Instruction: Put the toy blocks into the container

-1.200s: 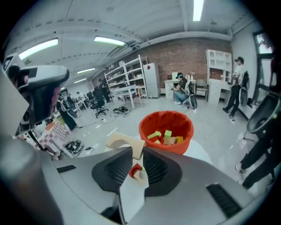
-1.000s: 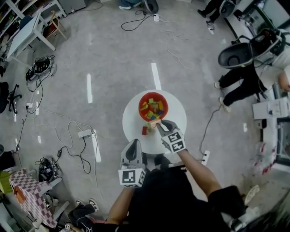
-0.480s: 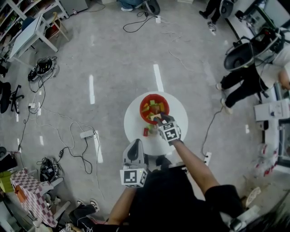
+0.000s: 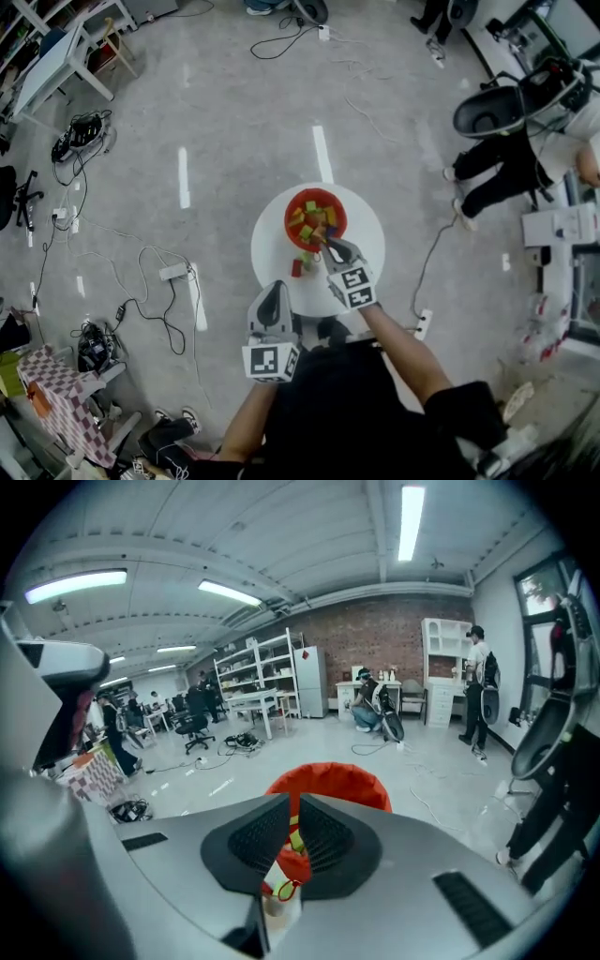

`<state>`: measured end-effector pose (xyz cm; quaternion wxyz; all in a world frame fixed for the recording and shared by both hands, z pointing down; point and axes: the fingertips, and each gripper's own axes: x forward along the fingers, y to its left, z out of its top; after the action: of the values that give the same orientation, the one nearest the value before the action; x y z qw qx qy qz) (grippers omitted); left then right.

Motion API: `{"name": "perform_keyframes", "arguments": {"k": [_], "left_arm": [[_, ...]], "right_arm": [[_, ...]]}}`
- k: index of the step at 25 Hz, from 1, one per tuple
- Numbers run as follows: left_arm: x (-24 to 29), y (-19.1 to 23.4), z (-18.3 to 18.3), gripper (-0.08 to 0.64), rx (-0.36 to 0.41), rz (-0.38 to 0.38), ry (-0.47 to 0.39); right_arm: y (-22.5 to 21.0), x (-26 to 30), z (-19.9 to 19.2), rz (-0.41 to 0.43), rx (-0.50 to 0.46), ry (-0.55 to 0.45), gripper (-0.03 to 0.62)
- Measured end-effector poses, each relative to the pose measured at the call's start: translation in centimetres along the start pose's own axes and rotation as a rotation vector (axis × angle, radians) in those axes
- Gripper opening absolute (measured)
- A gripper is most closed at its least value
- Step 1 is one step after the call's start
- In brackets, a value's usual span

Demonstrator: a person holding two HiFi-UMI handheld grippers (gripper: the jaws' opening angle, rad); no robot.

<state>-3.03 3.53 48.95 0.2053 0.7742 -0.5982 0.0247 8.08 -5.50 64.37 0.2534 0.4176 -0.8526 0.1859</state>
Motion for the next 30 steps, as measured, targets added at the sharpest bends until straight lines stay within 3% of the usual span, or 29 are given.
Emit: {"name": "perform_keyframes", "arguments": {"k": [4,7,14,18,23,30], "left_arm": [[0.1,0.0,0.3,-0.012,-0.022,0.003,0.004],[0.2,0.3,0.1,-0.012,-0.032,0.002,0.005],[0.4,0.4,-0.5,-0.012,-0.033,-0.008,0.02],[0.6,0.4,-1.0,-0.012,-0.034,-0.021,0.029],[0.5,0.7,-2.0,-0.012,-0.003,-0.031,0.056],[1.0,1.1,-2.0,-0.012,-0.048,-0.024,0.059]], "right_arm": [[2.3,-2.0,0.3,0.034,-0.04,-0.026,-0.002],[3.8,-2.1,-2.4,0.061,-0.009,0.014,-0.002],[4.2,-0.2,-11.4,0.057,0.084,0.254,-0.002],[3.4,1.3,-14.9,0.021,0.106,0.35,-0.002],[3.0,2.6,-18.0,0.0,0.221,0.451,0.001],[3.3,4.6,-20.8,0.007,0.283,0.546,0.101]]}}
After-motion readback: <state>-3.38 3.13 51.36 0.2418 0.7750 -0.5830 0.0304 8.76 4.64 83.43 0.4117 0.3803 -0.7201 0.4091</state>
